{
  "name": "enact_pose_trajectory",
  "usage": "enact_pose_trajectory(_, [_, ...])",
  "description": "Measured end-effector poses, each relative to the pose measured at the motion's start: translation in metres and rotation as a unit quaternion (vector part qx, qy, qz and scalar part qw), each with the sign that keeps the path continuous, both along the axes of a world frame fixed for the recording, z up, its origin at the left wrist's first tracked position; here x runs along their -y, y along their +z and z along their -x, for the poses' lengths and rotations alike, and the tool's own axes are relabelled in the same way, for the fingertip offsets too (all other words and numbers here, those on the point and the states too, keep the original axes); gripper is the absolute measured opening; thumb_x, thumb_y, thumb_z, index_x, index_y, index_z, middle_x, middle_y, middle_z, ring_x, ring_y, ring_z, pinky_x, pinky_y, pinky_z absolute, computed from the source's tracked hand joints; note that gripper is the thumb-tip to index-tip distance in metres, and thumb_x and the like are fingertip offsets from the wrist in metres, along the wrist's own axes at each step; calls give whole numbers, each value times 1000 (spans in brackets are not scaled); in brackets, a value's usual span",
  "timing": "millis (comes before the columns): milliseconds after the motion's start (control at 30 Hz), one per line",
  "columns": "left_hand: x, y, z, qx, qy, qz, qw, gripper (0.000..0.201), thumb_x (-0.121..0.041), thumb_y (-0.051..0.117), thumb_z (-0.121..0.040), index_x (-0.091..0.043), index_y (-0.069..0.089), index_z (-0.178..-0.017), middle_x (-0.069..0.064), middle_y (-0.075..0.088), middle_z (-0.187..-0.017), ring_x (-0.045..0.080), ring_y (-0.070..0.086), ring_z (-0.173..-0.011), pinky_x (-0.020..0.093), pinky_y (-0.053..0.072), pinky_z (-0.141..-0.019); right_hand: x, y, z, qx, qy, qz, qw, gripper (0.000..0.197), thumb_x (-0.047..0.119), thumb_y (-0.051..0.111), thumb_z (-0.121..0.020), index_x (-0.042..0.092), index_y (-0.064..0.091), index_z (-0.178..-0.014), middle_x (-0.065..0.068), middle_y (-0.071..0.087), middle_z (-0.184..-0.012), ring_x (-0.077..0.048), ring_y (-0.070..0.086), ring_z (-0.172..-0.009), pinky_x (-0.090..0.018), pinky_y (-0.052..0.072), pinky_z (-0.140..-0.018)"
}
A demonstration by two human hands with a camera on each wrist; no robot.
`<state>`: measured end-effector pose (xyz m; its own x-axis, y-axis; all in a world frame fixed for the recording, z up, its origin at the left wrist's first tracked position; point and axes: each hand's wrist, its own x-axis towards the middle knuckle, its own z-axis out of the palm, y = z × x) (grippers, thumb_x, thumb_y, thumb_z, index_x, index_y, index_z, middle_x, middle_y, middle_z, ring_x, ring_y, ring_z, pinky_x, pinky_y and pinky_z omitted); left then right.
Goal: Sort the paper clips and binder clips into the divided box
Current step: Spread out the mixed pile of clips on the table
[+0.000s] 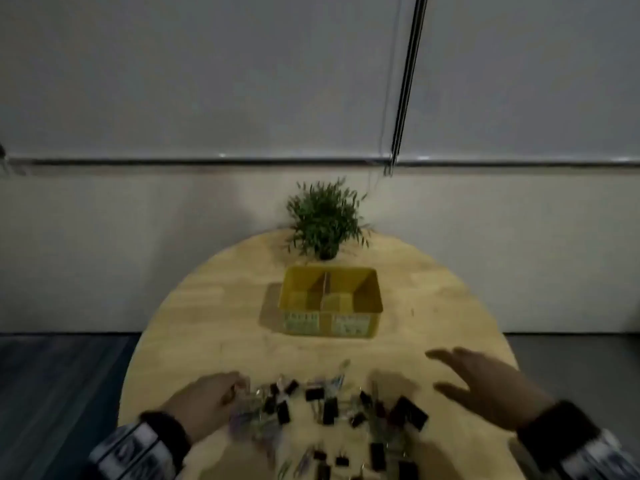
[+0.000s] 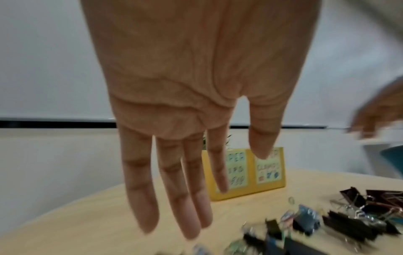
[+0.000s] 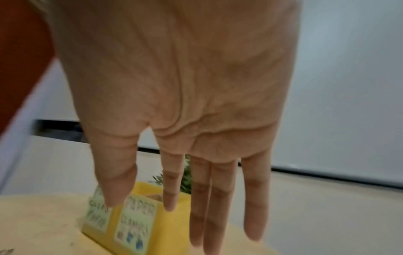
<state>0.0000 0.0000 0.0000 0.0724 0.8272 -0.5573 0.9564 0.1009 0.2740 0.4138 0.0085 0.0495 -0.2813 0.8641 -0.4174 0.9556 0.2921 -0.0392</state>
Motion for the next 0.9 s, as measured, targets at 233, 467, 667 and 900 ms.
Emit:
enact_pose_trajectory(233, [-14, -45, -50, -63, -99, -7, 993, 44, -40, 38, -100, -10, 47, -132, 13, 54, -124, 25, 53, -96, 31, 43, -80, -12, -74, 120, -17, 149, 36, 988, 53, 39, 37, -100, 36, 17, -150, 3, 19, -159, -21, 28, -143, -38, 31, -114])
enact_pose_trajectory(467, [4, -80, -65, -187, -116, 11, 975, 71, -54, 30, -97, -21, 2, -153, 17, 19, -157, 34, 36, -136, 34, 40, -94, 22, -121, 141, 63, 222, 67, 971, 60, 23, 33, -101, 28, 1, -153, 5, -10, -162, -23, 3, -150, -42, 17, -120])
enact_pose_trajectory(667, [16, -98, -79, -175, -57, -9, 983, 78, -70, 34, -87, -50, -15, -144, 14, -25, -157, 54, -15, -139, 67, 7, -112, 18, -120, 136, 109, 149, 40, 982, 59, 26, 35, -100, 22, 9, -153, -2, 4, -162, -29, 31, -142, -43, 33, -113])
enact_pose_trajectory(900, [28, -78, -78, -149, -21, -4, 989, 92, -64, 41, -89, -15, -4, -152, 20, -9, -159, 44, 7, -145, 55, 18, -116, 8, -113, 161, 17, 139, -24, 990, 58, 16, 36, -98, 19, 15, -152, -5, 18, -160, -26, 26, -144, -40, 27, -117])
